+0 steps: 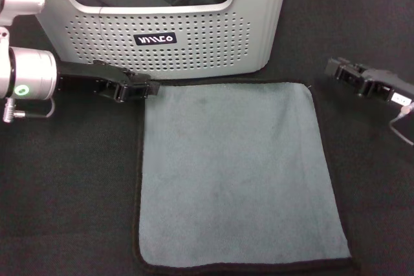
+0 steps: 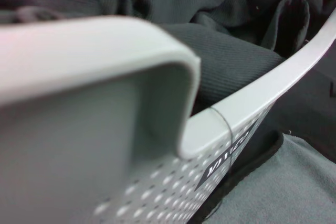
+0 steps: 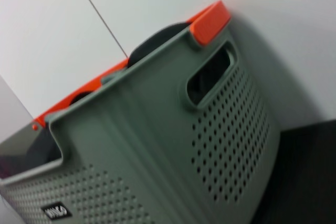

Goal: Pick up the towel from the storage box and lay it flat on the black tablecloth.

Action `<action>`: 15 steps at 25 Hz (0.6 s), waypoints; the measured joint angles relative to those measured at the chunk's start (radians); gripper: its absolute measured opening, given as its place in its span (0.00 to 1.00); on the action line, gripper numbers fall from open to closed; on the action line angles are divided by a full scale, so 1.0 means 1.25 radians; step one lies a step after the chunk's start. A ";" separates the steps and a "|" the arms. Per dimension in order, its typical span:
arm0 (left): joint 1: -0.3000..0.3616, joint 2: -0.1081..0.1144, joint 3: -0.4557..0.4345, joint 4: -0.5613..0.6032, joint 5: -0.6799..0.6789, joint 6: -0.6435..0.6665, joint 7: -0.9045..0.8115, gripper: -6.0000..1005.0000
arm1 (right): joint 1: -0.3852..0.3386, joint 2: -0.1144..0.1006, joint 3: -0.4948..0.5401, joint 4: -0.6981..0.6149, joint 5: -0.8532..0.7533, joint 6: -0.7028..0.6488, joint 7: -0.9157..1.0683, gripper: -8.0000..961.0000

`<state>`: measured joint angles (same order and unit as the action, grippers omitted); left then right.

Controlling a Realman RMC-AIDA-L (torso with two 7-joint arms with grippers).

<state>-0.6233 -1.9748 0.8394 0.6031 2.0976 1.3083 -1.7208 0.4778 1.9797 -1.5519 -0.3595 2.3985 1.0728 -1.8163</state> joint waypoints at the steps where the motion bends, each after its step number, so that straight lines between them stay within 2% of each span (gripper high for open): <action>1: 0.001 0.000 -0.002 0.000 0.000 0.002 0.001 0.16 | -0.001 -0.001 0.004 0.001 0.000 0.000 0.001 0.20; 6: 0.021 0.004 -0.009 0.019 -0.001 0.022 0.002 0.26 | -0.011 -0.002 0.014 0.003 -0.004 0.016 -0.003 0.40; 10: 0.049 0.006 -0.009 0.062 -0.030 0.112 0.023 0.39 | -0.027 -0.009 0.015 -0.003 -0.004 0.109 -0.061 0.56; 12: 0.076 0.006 -0.009 0.084 -0.105 0.190 0.072 0.46 | -0.033 -0.028 0.015 -0.011 -0.023 0.235 -0.124 0.63; 14: 0.107 0.004 -0.010 0.097 -0.198 0.277 0.149 0.49 | -0.042 -0.052 0.016 -0.036 -0.050 0.341 -0.151 0.67; 15: 0.132 0.001 -0.010 0.101 -0.286 0.360 0.233 0.50 | -0.049 -0.064 0.016 -0.056 -0.065 0.383 -0.156 0.69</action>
<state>-0.4587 -1.9731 0.8270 0.7298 1.7395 1.7583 -1.4294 0.4170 1.8996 -1.5323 -0.4289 2.3177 1.5517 -2.0108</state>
